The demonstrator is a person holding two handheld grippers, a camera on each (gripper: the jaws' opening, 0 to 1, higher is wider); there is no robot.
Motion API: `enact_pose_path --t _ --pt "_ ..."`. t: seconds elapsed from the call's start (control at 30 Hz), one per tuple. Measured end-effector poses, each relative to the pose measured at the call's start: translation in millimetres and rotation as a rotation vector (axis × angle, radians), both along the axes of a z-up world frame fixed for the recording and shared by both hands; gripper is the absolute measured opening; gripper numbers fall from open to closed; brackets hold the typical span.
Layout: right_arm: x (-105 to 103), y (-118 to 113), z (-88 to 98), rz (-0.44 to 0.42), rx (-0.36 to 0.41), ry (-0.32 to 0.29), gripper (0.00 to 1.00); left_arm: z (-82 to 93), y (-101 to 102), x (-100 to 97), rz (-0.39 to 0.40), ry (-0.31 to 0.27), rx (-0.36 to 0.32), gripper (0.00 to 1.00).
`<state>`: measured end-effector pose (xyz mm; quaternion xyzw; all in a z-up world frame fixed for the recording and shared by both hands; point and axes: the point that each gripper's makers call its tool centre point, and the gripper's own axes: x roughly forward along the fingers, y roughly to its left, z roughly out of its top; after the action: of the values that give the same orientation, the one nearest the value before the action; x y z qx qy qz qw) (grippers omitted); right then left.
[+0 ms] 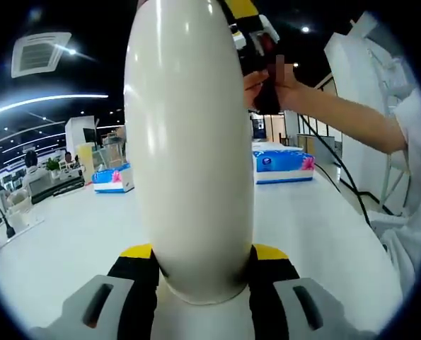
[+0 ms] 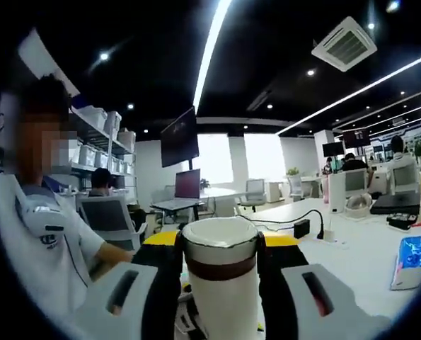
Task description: Grasp the water cup twist off the cup lid place the cup lid on the table
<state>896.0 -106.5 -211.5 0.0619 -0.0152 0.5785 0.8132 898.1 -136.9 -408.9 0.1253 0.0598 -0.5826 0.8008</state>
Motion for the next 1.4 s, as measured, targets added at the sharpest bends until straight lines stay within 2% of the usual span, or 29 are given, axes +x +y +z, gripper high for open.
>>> enact_pose_path --t 0.43,0.67,0.73,0.83,0.87,0.93,0.97,1.1,1.13,1.27,1.4 --pt "0 1 -0.1 0.005 -0.005 0.012 0.44 0.3 1 0.5 0.0 0.001 0.0 0.51" --pt "1 -2 -1.1 -0.058 -0.051 0.021 0.46 1.1 1 1.2 -0.002 -0.001 -0.001 0.51" --pt "4 -5 -1.5 -0.1 -0.066 0.025 0.5 1.3 1 1.3 -0.002 -0.001 0.0 0.51" --pt "8 -13 2.8 -0.185 -0.06 0.031 0.63 1.5 1 1.5 -0.002 -0.001 0.0 0.51" --pt "8 -14 4.8 -0.214 -0.051 0.033 0.63 1.5 1 1.6 -0.002 -0.001 0.0 0.51" --pt "9 -17 -1.6 -0.281 -0.104 0.041 0.63 1.6 1 1.7 -0.003 -0.001 0.0 0.51" --pt "6 -14 -2.4 -0.287 -0.12 0.034 0.63 1.6 1 1.7 -0.003 -0.001 0.0 0.51" --pt "2 -14 0.5 -0.366 -0.112 0.044 0.63 1.7 1 2.1 -0.003 -0.001 0.0 0.51" --pt "1 -16 0.3 -0.412 -0.121 0.05 0.63 1.7 1 2.3 -0.003 -0.001 0.0 0.51" --pt "-6 -11 6.1 -0.485 -0.14 0.017 0.69 1.8 1 2.8 -0.003 -0.001 0.0 0.51" --pt "-9 -6 7.4 -0.571 -0.203 -0.049 0.75 1.9 1 3.0 -0.003 -0.001 0.0 0.51"
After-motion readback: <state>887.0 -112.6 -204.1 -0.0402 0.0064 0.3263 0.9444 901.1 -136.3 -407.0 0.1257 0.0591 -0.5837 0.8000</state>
